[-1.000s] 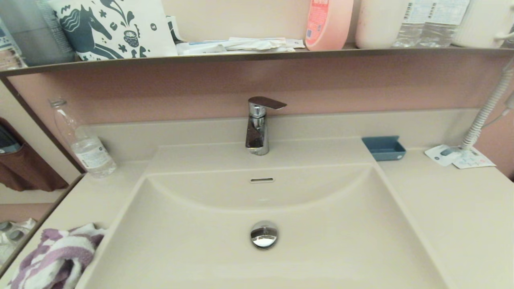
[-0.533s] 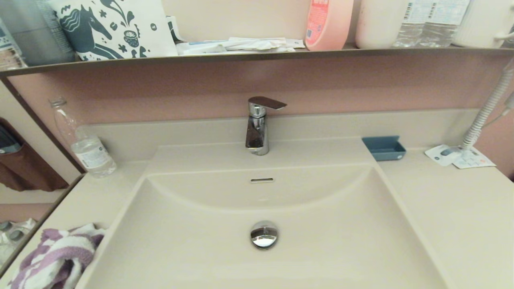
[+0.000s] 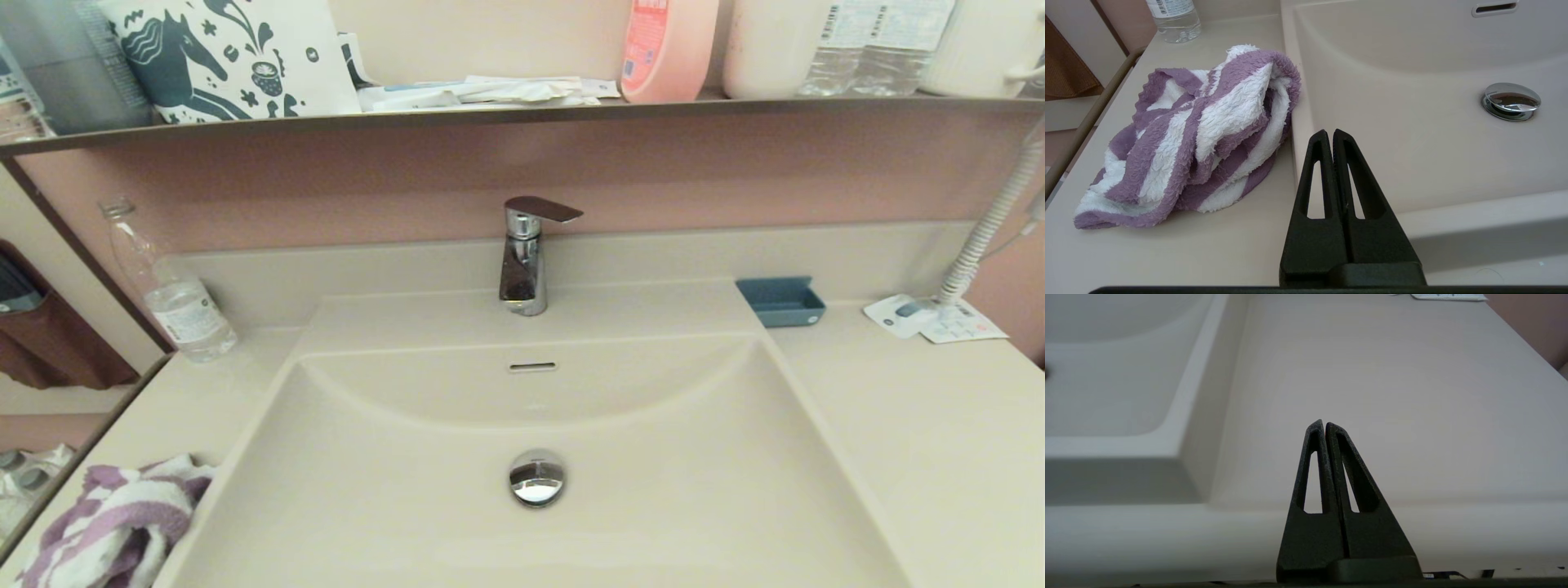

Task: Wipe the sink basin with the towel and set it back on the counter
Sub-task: Pick up the cloth

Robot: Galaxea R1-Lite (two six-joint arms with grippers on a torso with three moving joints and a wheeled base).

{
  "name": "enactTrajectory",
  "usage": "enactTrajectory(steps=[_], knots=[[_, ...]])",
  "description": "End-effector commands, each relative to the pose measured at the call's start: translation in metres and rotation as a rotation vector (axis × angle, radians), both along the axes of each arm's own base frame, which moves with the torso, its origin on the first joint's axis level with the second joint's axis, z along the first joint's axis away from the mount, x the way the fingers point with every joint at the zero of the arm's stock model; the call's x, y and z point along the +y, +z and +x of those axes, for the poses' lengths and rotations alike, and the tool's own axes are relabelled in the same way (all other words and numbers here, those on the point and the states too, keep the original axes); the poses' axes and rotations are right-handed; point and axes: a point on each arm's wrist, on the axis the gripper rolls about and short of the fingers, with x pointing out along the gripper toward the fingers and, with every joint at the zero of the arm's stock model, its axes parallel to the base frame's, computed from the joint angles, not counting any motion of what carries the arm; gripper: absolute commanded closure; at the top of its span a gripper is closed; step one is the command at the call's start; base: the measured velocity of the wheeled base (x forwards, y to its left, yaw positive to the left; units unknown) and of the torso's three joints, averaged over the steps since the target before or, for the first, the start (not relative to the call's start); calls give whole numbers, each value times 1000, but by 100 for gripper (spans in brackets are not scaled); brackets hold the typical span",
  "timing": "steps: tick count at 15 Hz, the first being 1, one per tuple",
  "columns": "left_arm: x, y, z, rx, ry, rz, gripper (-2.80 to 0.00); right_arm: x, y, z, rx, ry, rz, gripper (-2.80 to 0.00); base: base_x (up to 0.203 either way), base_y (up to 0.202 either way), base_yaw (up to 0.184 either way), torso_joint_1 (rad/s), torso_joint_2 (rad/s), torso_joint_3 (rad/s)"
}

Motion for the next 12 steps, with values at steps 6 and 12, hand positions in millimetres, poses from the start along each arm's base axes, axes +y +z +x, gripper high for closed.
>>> enactTrajectory(steps=[6, 12], knots=[[0, 0, 0, 0, 0, 0, 0, 0, -2, 1, 6, 2, 33, 0, 0, 0, 0, 0, 0, 0], [0, 0, 0, 0, 0, 0, 0, 0, -2, 1, 6, -1, 61, 0, 0, 0, 0, 0, 0, 0]])
